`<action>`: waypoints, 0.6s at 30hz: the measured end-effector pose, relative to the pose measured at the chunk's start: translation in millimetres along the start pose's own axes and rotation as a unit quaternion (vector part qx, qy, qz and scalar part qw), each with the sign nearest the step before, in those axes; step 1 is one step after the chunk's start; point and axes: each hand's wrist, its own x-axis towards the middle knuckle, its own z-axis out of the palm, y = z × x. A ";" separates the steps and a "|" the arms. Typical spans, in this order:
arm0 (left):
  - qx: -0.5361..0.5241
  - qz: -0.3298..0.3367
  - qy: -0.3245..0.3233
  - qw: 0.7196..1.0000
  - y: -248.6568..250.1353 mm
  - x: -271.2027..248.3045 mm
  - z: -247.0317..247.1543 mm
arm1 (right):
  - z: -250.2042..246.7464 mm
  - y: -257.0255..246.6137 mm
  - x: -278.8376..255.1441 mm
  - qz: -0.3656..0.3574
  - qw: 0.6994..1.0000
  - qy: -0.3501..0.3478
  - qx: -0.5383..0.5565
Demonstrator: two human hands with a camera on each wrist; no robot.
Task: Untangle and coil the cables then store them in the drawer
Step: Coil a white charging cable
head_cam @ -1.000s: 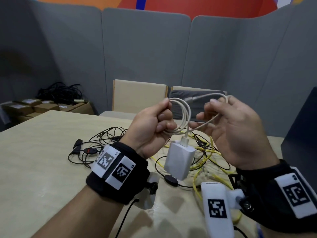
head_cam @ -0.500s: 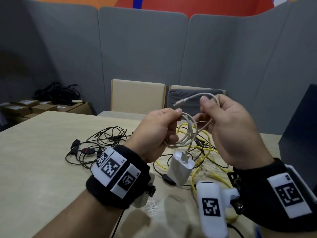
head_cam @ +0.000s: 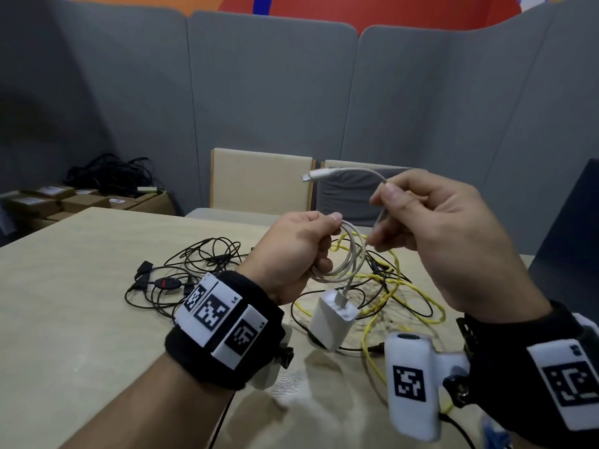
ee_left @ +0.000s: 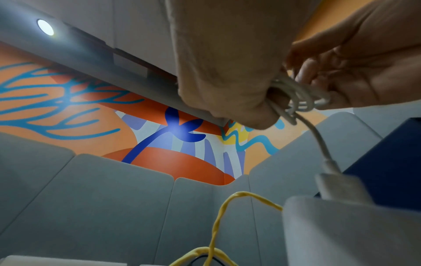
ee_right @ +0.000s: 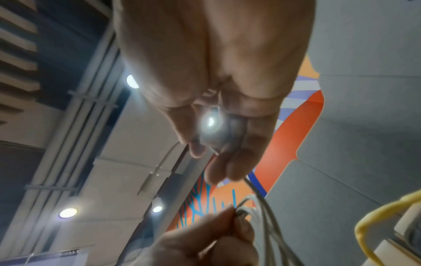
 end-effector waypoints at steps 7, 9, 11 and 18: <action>-0.043 -0.014 0.014 0.999 0.7 0.0 1.6 | -5.3 -5.9 -3.2 -0.006 0.997 -0.061 -0.041; -0.070 -0.036 0.011 0.997 2.2 0.2 2.0 | -9.0 -5.3 -2.7 -0.018 0.995 -0.050 -0.086; -0.089 -0.055 0.010 0.994 4.4 -0.1 2.0 | -10.9 -4.4 -1.7 -0.041 0.991 -0.022 -0.125; -0.015 0.001 0.005 1.000 -4.9 0.8 5.8 | -0.5 2.6 -1.7 -0.071 0.963 0.004 -0.259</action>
